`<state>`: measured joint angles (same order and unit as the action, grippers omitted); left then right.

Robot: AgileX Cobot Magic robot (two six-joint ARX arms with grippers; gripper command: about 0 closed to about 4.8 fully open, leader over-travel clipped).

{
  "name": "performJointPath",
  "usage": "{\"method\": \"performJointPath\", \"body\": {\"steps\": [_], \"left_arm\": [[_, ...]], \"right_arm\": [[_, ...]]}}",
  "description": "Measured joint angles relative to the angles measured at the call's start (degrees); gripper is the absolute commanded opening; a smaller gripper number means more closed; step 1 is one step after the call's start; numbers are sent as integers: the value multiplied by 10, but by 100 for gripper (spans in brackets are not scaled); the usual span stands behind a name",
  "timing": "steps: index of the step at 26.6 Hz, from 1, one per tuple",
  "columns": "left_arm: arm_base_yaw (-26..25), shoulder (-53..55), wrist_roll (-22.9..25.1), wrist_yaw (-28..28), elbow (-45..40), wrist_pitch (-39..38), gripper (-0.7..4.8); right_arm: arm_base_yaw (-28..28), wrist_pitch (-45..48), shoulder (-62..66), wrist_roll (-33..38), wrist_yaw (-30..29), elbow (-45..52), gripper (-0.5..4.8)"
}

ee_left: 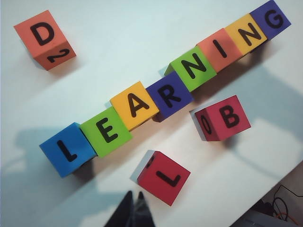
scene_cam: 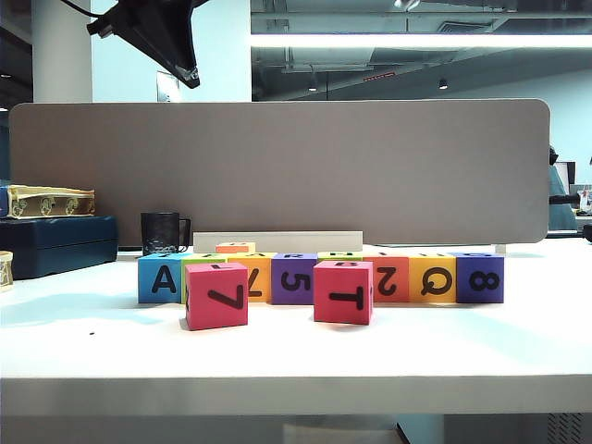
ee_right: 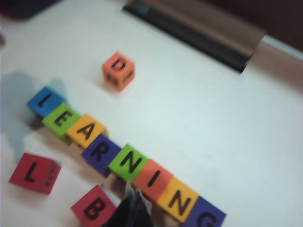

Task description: Select the appropriate blocks from the scattered letter blocks on the table and arrange them in a row to spell out "LEARNING".

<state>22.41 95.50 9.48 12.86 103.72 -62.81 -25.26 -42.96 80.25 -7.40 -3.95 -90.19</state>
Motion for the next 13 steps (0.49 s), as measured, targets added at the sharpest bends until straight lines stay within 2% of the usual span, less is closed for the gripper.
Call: {"method": "performJointPath", "body": {"steps": [2,5,13], "left_arm": [[0,0,0,0,0,0,-5],[0,0,0,0,0,0,-5],[0,0,0,0,0,0,-5]], "right_arm": [[28,71,-48,7,1,64,-1],[69,117,-106,28,3,132,-1],[180,177,-267,45,7,340,-1]]}}
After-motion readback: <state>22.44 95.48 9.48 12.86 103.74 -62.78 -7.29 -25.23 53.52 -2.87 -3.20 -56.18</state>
